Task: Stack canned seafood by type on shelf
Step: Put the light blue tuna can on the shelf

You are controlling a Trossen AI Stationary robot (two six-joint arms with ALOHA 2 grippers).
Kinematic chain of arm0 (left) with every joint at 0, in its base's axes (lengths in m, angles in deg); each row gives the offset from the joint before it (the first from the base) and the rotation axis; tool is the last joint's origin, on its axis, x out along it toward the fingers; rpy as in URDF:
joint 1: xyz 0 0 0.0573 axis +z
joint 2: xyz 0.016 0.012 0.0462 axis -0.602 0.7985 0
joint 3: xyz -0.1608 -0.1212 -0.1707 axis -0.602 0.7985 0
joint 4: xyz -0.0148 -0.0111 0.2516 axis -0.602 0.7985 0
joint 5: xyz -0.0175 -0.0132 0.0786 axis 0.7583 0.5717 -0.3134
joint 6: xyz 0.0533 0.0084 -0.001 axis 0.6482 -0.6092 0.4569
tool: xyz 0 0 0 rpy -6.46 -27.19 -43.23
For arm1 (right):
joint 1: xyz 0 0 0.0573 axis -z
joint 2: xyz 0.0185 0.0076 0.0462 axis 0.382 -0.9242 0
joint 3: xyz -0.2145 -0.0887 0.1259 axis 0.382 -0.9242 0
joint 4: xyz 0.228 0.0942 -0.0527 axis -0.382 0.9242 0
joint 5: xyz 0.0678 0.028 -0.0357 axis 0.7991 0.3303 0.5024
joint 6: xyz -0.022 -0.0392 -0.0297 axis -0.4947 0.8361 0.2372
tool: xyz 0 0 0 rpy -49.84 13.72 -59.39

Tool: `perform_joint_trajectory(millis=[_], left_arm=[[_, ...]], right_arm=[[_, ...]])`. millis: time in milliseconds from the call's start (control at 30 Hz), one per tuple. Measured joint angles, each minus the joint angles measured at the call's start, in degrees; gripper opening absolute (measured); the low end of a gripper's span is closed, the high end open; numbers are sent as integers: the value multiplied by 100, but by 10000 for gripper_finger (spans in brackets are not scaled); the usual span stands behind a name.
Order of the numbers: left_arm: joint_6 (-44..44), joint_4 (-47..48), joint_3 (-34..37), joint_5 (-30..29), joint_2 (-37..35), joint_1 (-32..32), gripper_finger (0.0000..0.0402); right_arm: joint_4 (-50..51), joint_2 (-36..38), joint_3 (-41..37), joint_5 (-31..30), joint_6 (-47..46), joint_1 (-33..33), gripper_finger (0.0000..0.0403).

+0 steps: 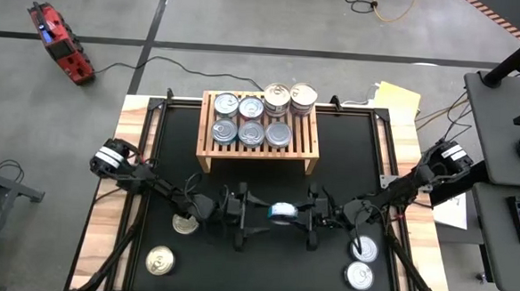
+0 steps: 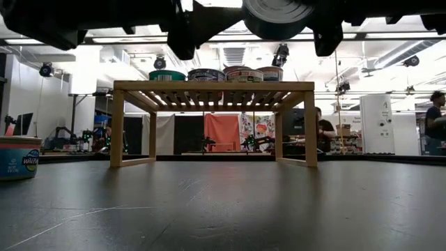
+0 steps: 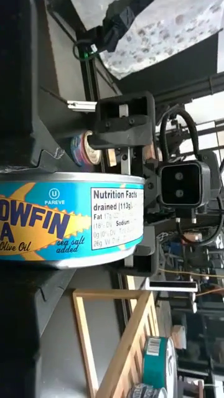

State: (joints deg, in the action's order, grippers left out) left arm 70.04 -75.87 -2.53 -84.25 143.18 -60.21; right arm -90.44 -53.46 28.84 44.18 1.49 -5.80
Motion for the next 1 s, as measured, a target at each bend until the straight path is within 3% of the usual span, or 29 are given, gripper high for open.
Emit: perform_joint_trajectory(millis=[700, 833, 1000], left_arm=[[228, 945, -513, -141, 2, 195, 284], [226, 959, -485, -130, 2, 192, 232], [117, 955, -476, 16, 2, 190, 116]], right_arm=[[309, -70, 317, 183, 409, 18, 123], [396, -70, 315, 182, 307, 18, 123], [396, -70, 308, 163, 287, 18, 133]])
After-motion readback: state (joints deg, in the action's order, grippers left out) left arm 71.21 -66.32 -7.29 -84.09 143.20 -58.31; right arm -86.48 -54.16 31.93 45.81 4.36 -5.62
